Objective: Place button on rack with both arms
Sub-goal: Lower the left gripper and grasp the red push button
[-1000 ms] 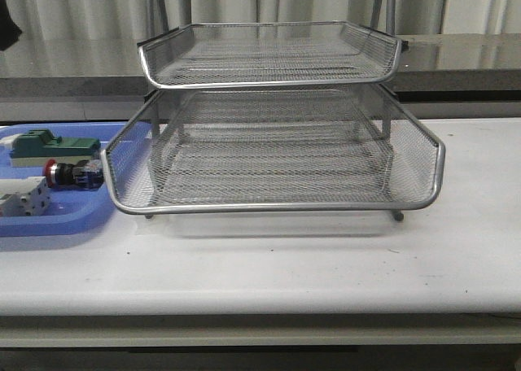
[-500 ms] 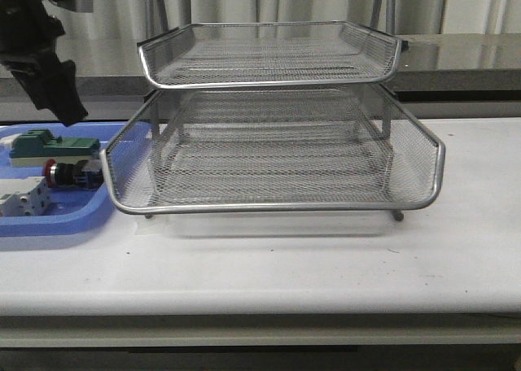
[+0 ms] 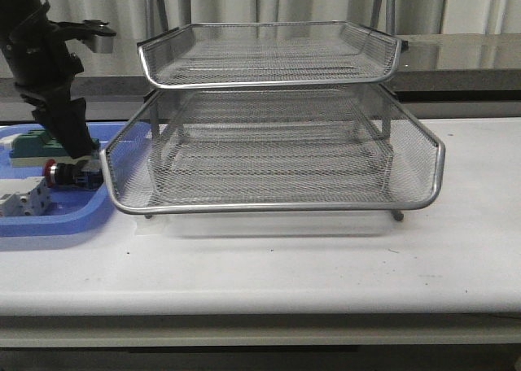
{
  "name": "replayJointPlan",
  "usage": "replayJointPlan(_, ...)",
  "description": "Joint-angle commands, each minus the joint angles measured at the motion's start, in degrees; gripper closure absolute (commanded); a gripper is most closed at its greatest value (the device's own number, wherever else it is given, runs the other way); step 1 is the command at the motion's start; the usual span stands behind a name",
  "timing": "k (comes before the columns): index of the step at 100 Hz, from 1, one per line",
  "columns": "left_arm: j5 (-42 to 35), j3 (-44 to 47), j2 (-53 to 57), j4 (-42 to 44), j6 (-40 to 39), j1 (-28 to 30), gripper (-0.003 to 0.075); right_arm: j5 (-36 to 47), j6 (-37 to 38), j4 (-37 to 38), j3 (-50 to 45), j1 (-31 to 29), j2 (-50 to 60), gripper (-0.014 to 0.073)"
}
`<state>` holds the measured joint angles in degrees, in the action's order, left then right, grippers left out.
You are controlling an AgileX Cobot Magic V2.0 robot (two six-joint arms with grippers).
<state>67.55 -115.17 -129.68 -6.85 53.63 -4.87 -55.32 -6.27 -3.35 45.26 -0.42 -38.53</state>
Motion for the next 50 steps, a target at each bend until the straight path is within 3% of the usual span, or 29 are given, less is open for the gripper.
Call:
replayJointPlan(1, -1.71, -1.75, 2.56, -0.68, 0.37, -0.29, 0.0154, 3.03, 0.11, 0.08, 1.93, -0.43, 0.18, 0.0664)
replayJointPlan(50, -3.90, -1.75, -2.34, -0.68, 1.53, -0.29, 0.0154, 2.92, 0.11, 0.08, 1.93, -0.43, 0.18, 0.0664)
